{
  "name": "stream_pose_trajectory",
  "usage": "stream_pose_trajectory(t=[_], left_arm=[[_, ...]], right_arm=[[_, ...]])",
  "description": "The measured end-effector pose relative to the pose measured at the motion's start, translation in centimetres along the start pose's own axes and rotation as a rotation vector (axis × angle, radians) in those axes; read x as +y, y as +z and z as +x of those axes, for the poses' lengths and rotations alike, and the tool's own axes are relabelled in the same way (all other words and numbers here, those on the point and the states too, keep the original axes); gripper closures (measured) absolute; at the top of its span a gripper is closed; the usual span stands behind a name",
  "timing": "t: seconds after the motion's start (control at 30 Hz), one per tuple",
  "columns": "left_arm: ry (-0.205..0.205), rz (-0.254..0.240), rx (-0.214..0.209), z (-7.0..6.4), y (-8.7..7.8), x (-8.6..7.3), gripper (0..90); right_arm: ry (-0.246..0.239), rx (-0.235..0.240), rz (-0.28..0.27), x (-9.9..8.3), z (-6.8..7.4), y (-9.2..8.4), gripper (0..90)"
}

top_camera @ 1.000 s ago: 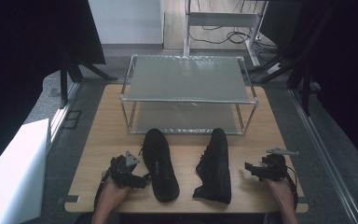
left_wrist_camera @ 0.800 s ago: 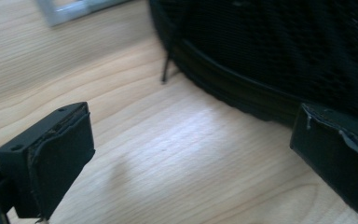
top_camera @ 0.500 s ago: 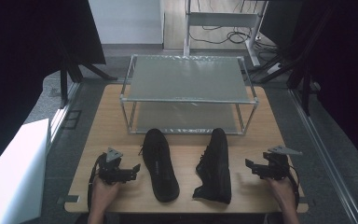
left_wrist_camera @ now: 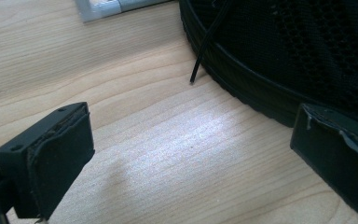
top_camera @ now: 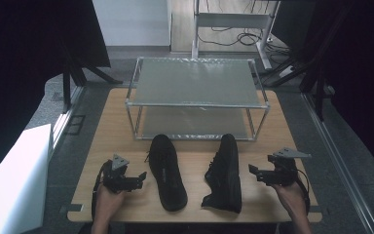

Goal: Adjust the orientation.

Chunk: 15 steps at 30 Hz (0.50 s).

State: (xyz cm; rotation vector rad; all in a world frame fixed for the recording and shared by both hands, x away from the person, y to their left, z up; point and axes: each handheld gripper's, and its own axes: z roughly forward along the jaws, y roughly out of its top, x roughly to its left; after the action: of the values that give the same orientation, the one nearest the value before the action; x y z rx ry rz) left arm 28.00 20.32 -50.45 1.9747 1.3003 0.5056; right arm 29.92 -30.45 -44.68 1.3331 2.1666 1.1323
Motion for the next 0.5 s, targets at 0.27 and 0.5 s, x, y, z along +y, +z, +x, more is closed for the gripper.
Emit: stream_pose_trajectory(t=[0.27, 0.5], left_arm=[[0.014, 0.016, -0.001, -0.1, 0.2, 0.0, 0.0], [0.023, 0.029, 0.005, -0.1, 0.3, 0.0, 0.0]], right_arm=[[-0.03, 0.043, 0.011, 1.7, 2.0, 0.4, 11.4], [-0.05, 0.049, 0.025, 2.0, 3.5, 1.9, 11.4]])
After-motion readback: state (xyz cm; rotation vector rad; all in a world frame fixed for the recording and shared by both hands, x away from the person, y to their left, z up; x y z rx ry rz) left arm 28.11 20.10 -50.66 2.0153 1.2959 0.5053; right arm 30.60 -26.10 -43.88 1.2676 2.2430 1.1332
